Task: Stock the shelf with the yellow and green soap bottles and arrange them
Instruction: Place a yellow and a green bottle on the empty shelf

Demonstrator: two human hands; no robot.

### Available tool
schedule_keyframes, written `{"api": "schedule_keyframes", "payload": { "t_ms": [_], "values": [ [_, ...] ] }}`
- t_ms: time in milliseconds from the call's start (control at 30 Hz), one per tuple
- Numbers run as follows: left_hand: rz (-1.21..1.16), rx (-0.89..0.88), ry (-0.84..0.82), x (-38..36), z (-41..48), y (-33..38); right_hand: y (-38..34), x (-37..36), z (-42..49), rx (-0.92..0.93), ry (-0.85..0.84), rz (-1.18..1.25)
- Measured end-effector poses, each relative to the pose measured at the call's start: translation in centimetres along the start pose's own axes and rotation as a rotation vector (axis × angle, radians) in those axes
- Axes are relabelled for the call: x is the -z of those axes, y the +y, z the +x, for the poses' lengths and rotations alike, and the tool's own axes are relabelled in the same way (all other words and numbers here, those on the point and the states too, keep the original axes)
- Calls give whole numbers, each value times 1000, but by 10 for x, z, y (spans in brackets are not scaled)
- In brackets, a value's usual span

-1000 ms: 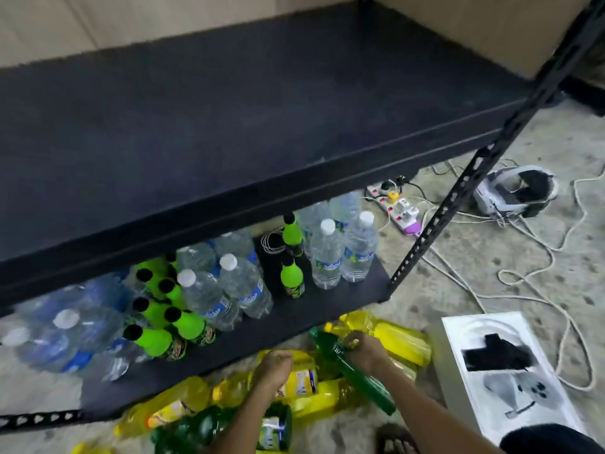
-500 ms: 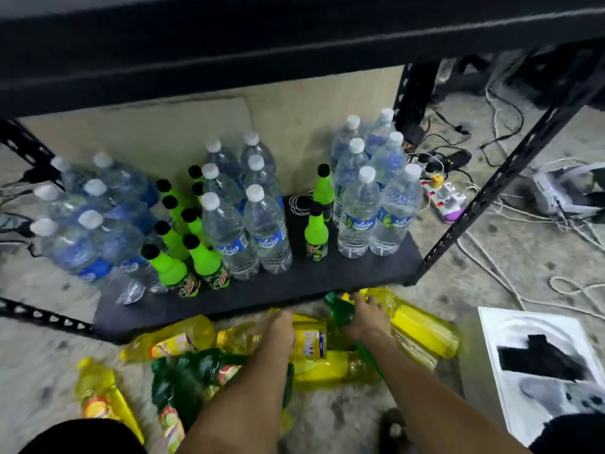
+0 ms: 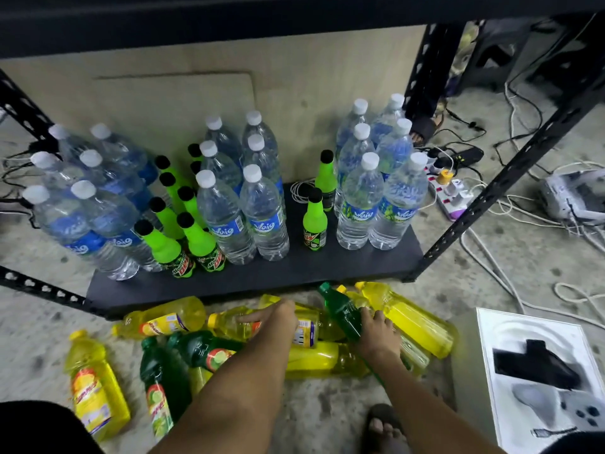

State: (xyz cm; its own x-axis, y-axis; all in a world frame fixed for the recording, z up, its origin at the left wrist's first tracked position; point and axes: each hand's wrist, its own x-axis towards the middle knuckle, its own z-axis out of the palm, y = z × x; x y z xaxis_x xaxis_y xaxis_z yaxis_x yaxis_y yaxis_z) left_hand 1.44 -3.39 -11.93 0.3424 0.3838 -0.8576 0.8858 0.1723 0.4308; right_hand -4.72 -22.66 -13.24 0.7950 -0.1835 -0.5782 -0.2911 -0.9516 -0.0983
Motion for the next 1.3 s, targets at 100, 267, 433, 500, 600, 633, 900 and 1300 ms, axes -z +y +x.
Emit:
{"api": "schedule_keyframes", "payload": {
  "t_ms": [100, 267, 433, 500, 600, 633, 900, 1300],
  "values": [
    [-160, 50, -137, 12, -24, 11, -2, -6, -2, -22, 14, 9],
    [-18, 128, -49, 21, -39, 0, -4, 1, -4, -38, 32, 144],
    [25, 183, -365, 60, -49, 3, -3, 14, -28, -45, 132, 259],
    [20, 156, -400, 77, -59, 1, -4, 21, -41, -24, 152, 296],
    [50, 71, -442, 95, -81, -14, -7, 36, -65, 4, 188, 358],
    [83, 31, -447, 99, -91, -20, -8, 43, -74, 15, 213, 379],
    [155, -486, -155, 129, -163, -48, -15, 91, -150, 136, 426, 633],
    [122, -1072, -44, 168, -313, 28, -15, 220, -231, 299, 741, 912]
  ]
}}
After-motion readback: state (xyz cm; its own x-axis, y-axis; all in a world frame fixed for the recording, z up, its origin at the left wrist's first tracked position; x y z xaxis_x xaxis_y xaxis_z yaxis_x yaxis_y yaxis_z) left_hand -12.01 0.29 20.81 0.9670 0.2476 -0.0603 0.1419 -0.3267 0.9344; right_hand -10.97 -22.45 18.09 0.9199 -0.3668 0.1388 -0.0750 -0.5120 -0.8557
